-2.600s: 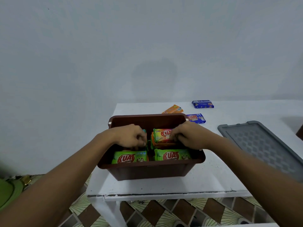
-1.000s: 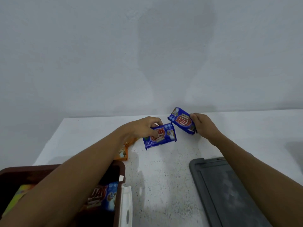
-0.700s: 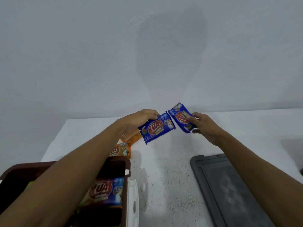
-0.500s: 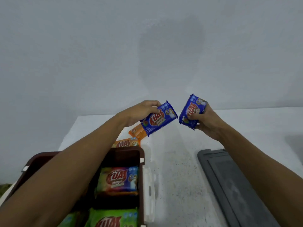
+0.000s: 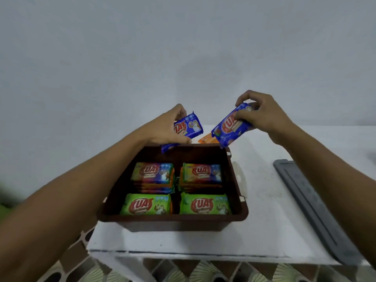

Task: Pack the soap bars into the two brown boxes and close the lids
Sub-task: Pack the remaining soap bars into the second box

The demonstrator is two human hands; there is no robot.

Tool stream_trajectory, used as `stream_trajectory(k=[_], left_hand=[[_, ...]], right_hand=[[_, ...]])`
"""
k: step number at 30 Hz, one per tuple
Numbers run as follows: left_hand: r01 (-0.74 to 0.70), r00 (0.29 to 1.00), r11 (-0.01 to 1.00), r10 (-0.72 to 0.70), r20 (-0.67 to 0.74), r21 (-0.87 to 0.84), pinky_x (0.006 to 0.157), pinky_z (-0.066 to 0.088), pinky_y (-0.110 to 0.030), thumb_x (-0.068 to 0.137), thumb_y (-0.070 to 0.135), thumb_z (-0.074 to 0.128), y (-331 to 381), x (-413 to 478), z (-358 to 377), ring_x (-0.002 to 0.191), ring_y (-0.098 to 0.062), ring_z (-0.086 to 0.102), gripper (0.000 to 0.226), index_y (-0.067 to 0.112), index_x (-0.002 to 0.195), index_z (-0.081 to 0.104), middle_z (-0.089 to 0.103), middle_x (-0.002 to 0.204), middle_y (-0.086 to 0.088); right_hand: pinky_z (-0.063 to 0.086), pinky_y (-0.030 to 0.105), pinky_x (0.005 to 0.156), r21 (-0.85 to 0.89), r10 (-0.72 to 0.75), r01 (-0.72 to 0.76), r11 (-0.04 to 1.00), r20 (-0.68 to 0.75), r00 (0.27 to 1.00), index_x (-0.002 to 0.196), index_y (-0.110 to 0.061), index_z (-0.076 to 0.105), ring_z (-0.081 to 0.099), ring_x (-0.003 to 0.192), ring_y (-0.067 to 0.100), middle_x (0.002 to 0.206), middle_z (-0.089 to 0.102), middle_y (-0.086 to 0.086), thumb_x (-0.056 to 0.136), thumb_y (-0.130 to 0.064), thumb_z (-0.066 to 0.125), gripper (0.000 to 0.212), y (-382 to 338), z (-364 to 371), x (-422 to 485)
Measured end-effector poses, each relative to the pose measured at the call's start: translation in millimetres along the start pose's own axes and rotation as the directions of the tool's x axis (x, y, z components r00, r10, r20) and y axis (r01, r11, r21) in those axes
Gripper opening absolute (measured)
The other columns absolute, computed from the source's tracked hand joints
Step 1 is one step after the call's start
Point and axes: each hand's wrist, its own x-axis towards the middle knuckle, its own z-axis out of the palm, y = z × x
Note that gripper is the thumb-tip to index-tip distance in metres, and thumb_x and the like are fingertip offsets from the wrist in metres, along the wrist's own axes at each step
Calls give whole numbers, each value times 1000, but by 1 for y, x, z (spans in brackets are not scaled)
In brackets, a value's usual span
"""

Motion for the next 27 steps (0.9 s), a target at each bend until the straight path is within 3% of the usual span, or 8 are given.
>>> stream_trajectory(k=[2, 5, 9, 11, 13, 16, 22, 27], left_hand=[[-42, 999, 991, 41, 9, 127, 64, 51, -26, 65, 32, 87, -12, -23, -2, 78, -11, 63, 59, 23, 103, 43, 62, 96, 5], [-101, 995, 950, 95, 34, 296, 66, 48, -24, 60, 38, 85, -29, -53, 0, 83, -10, 59, 60, 27, 103, 44, 55, 99, 9], [-170, 985, 834, 150, 80, 525, 75, 44, -27, 62, 50, 80, -46, -74, 9, 95, -10, 49, 67, 26, 114, 45, 47, 107, 9], [-167, 986, 781, 133, 102, 602, 80, 44, -28, 65, 53, 75, -53, -81, 12, 106, -11, 49, 76, 27, 128, 42, 49, 117, 8], [-165, 986, 734, 104, 130, 659, 86, 45, -29, 70, 55, 70, -59, -86, 15, 112, -12, 48, 81, 31, 139, 35, 47, 126, 8], [-183, 983, 677, 104, 154, 712, 87, 47, -32, 76, 52, 67, -61, -85, 19, 112, -15, 48, 70, 32, 138, 42, 42, 131, 6], [-196, 980, 698, 112, 165, 689, 83, 53, -36, 77, 46, 71, -62, -82, 21, 111, -14, 48, 63, 26, 132, 48, 40, 129, 6], [-188, 982, 689, 108, 157, 700, 79, 52, -35, 70, 49, 78, -63, -78, 27, 114, -14, 44, 73, 27, 129, 41, 42, 126, 6]], right_hand=[[55, 27, 54, -148, 5, 5, 989, 64, 998, 88, -20, 61, 72, 79, 15, 83, 73, 4, 81, -20, 75, 15, -7, 17, -16], [53, 26, 53, -343, 57, -12, 939, 122, 991, 86, -25, 56, 68, 88, 17, 96, 69, 3, 81, -27, 76, 20, -7, 46, -35], [58, 42, 78, -434, 98, -62, 899, 63, 993, 82, -28, 48, 64, 92, 17, 108, 68, 1, 82, -38, 74, 28, 8, 82, -56], [45, 40, 88, -585, 37, -32, 810, -3, 999, 83, -28, 45, 57, 86, 12, 98, 66, -7, 84, -44, 69, 29, 15, 91, -64], [30, 38, 86, -715, -46, 21, 699, -16, 999, 87, -28, 47, 53, 90, 12, 92, 59, -11, 85, -44, 65, 24, 18, 94, -71], [27, 43, 90, -836, -91, 144, 529, 113, 989, 98, -29, 59, 43, 115, 16, 117, 54, -5, 86, -38, 63, 16, 23, 98, -75], [34, 42, 97, -791, -60, 357, 496, 379, 923, 124, -26, 59, 49, 117, 18, 123, 56, -4, 88, -48, 60, 43, 20, 106, -76], [45, 31, 80, -774, -44, 400, 491, 436, 899, 126, -28, 51, 50, 116, 16, 126, 52, -6, 81, -43, 71, 51, 22, 106, -70]])
